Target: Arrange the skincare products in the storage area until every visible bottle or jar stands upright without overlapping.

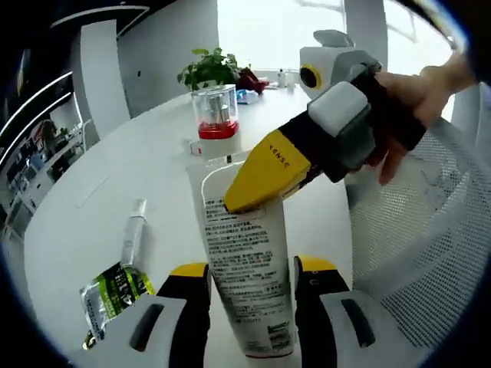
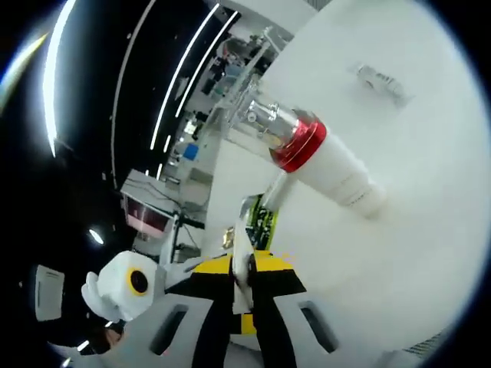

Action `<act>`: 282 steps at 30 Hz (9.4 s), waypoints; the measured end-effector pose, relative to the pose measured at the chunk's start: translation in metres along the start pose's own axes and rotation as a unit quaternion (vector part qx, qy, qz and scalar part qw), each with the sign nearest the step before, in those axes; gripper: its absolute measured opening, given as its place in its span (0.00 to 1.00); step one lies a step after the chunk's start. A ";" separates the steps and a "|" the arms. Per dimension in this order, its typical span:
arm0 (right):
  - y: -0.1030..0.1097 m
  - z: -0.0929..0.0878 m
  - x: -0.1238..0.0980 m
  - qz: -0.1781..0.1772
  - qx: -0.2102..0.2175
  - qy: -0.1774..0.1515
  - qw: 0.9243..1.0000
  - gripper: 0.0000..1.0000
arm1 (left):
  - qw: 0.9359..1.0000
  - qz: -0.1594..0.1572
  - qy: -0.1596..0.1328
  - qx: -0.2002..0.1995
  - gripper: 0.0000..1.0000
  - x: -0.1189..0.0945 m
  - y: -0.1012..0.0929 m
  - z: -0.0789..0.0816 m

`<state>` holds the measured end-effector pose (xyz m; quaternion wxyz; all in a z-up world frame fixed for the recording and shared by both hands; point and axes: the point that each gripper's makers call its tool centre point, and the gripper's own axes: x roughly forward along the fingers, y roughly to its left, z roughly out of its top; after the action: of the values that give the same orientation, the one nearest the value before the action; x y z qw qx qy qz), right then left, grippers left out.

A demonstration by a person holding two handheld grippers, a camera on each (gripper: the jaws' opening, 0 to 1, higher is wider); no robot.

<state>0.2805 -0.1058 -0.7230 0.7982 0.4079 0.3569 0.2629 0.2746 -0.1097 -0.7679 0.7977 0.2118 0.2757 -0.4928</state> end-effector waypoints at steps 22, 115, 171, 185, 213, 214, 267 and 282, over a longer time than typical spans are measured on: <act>0.041 0.015 -0.035 0.061 -0.282 0.020 0.957 0.25 | 0.993 -0.057 -0.076 -0.064 0.33 -0.021 0.001 0.007; 0.080 0.026 -0.003 0.127 -0.488 -0.019 0.864 0.39 | 0.971 -0.096 -0.210 -0.056 0.26 -0.044 0.003 0.058; 0.062 -0.014 -0.003 0.156 -0.510 0.060 0.843 0.39 | 0.979 -0.116 -0.150 0.070 0.29 -0.028 -0.021 0.030; 0.064 -0.003 -0.003 0.156 -0.503 0.047 0.849 0.24 | 0.985 -0.089 -0.139 0.050 0.19 -0.035 -0.008 0.021; 0.069 -0.007 -0.010 0.191 -0.548 0.067 0.812 0.07 | 0.985 -0.133 -0.075 0.079 0.23 -0.020 -0.008 -0.008; 0.069 -0.007 -0.011 0.193 -0.548 0.069 0.811 0.07 | 0.985 -0.133 -0.074 0.079 0.23 -0.020 -0.009 -0.008; 0.019 0.118 -0.051 0.009 -0.453 -0.090 0.887 0.72 | 0.987 -0.101 -0.072 0.106 0.18 0.020 0.019 0.016; -0.022 0.063 -0.039 -0.053 -0.487 0.070 0.869 0.78 | 0.987 -0.099 -0.073 0.105 0.18 0.037 0.033 0.031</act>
<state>0.3094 -0.1742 -0.7018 0.8814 -0.0712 0.2593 0.3883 0.3251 -0.1397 -0.7666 0.7364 0.2297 0.1824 -0.6097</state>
